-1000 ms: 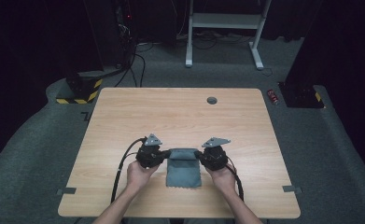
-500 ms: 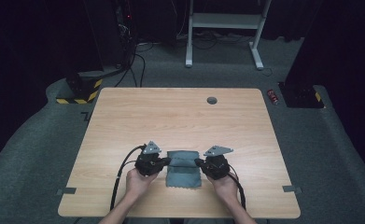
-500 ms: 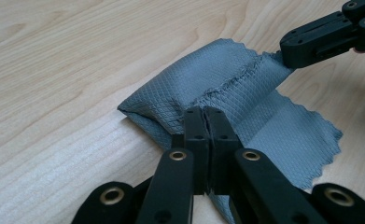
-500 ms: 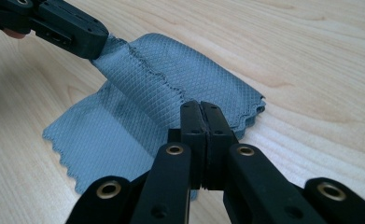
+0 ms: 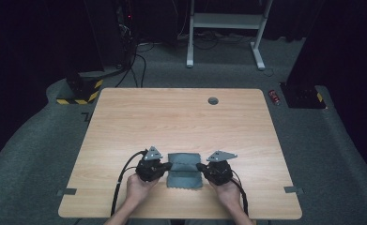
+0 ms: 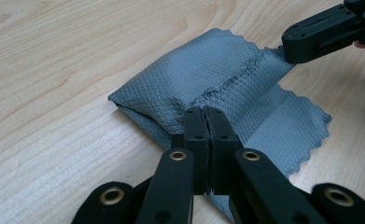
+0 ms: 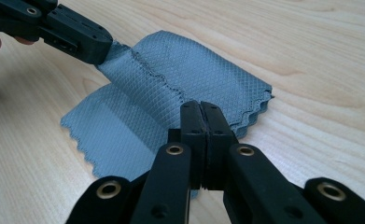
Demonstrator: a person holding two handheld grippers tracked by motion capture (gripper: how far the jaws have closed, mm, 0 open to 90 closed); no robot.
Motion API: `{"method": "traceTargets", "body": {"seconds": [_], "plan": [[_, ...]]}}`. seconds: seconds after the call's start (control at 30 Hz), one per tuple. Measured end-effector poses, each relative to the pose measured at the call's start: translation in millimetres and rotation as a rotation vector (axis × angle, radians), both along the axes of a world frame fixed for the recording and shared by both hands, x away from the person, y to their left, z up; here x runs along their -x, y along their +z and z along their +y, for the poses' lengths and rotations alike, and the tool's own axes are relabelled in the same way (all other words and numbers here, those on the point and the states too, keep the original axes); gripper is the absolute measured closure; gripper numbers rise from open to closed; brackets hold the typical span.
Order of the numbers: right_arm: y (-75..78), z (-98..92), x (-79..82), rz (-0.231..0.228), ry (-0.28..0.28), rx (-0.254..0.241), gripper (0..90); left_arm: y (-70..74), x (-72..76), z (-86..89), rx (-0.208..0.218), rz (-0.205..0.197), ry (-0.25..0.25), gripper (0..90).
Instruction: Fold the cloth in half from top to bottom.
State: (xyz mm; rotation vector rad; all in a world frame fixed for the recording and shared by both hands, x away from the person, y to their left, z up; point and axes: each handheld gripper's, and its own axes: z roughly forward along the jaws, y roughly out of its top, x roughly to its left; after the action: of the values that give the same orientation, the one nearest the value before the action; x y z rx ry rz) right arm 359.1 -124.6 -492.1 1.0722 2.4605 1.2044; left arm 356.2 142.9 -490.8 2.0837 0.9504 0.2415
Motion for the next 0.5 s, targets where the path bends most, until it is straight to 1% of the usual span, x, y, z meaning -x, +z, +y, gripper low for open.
{"method": "traceTargets", "body": {"seconds": [0.1, 0.27, 0.4, 0.43, 0.5], "plan": [[-2.4, 0.0, 3.1, 0.001, 0.004, -0.001, 89.1, -0.7, 3.8, 0.3, 0.006, 0.0, 0.002, 88.6], [-4.4, -1.0, 8.0, -0.001, 0.009, 0.001, 89.1, -1.6, 9.0, -0.8, -0.005, -0.01, -0.007, 88.6], [-4.8, -2.2, 11.3, -0.006, 0.012, 0.001, 89.1, -3.5, 13.2, -2.1, -0.001, -0.007, -0.008, 88.5], [-4.9, -2.4, 12.6, -0.005, 0.011, 0.001, 89.0, -3.7, 13.5, -1.8, -0.008, -0.011, -0.012, 88.6], [-5.5, -2.3, 13.8, -0.01, 0.013, 0.003, 89.0, -4.5, 15.3, -2.7, -0.007, -0.009, -0.01, 88.5]]}}
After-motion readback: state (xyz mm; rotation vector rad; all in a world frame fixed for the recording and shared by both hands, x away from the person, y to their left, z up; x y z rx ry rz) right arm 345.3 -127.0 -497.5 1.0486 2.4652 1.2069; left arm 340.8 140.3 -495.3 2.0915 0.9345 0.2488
